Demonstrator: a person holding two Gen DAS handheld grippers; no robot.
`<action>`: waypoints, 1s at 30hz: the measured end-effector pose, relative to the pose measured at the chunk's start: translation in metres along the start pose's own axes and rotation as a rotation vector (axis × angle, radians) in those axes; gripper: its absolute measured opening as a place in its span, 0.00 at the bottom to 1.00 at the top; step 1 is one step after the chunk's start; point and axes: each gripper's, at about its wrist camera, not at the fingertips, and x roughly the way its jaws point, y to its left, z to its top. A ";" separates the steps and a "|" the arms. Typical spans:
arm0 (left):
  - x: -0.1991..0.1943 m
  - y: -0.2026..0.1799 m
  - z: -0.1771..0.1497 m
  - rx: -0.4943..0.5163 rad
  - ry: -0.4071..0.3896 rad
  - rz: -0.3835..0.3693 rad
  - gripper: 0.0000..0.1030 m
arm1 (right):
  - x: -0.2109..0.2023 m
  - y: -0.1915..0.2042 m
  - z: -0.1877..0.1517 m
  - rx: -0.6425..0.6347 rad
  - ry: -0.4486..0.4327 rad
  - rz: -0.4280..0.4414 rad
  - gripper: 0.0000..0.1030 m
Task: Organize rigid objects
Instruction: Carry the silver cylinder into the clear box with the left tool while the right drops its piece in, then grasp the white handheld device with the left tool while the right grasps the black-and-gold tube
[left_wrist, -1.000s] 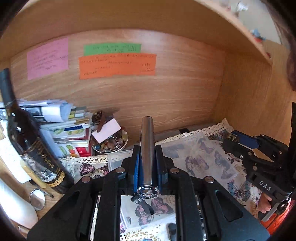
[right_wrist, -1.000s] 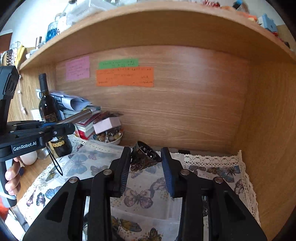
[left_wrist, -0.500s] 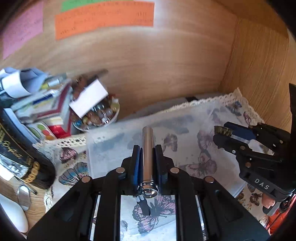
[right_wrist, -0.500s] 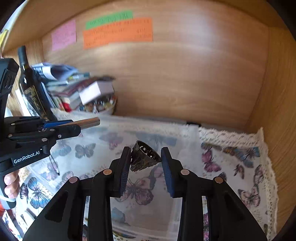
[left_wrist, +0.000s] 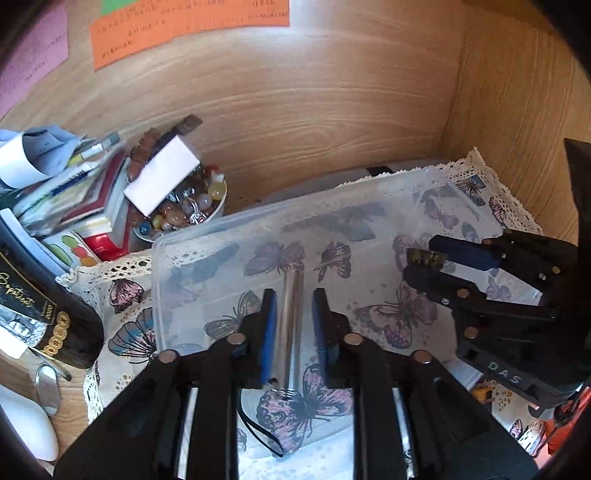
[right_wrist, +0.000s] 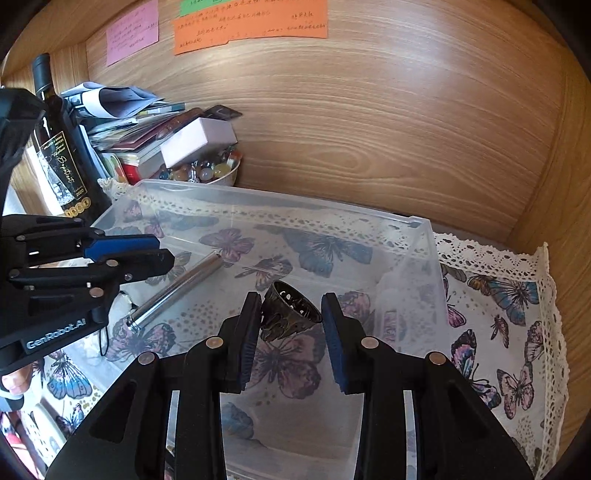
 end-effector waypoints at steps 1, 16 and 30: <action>-0.004 0.000 0.000 0.001 -0.007 0.008 0.28 | -0.001 0.000 0.000 -0.002 -0.002 -0.002 0.30; -0.092 -0.002 -0.023 -0.023 -0.199 0.075 0.93 | -0.084 0.010 0.001 -0.011 -0.194 -0.041 0.65; -0.114 -0.017 -0.114 0.006 -0.125 0.093 0.97 | -0.115 0.022 -0.060 -0.005 -0.185 -0.072 0.74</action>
